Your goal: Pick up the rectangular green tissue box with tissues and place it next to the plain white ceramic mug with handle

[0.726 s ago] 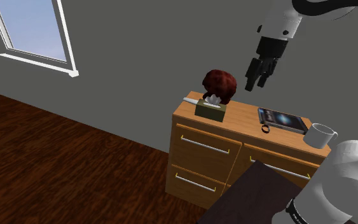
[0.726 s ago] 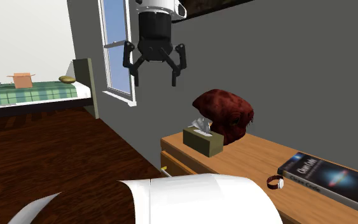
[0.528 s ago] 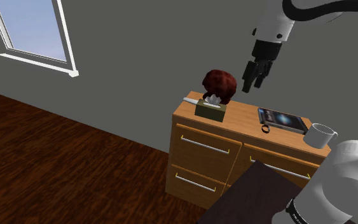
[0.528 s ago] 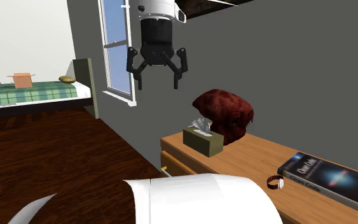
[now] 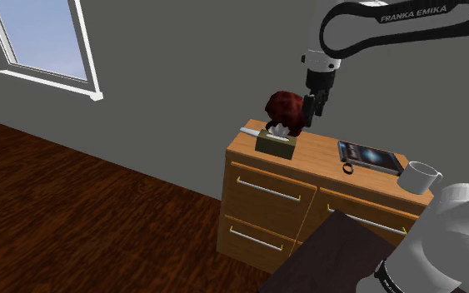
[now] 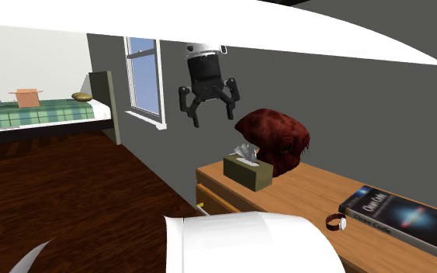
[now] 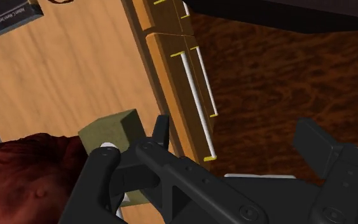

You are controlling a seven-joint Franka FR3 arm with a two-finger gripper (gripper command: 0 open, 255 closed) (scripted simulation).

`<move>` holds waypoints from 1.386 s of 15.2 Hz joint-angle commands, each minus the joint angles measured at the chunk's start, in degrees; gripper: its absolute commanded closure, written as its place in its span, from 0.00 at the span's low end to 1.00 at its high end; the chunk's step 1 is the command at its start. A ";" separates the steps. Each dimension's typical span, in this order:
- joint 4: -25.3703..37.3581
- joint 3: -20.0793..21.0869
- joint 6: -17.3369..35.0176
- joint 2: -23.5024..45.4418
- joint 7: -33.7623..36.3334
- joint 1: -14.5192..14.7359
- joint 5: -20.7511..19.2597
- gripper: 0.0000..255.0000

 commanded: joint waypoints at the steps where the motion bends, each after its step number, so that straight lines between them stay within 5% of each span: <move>1: 1.93 -0.02 2.14 4.87 -1.68 -0.06 -2.54 0.00; 21: 29.64 -1.22 12.81 48.09 -13.02 -0.59 -29.18 0.00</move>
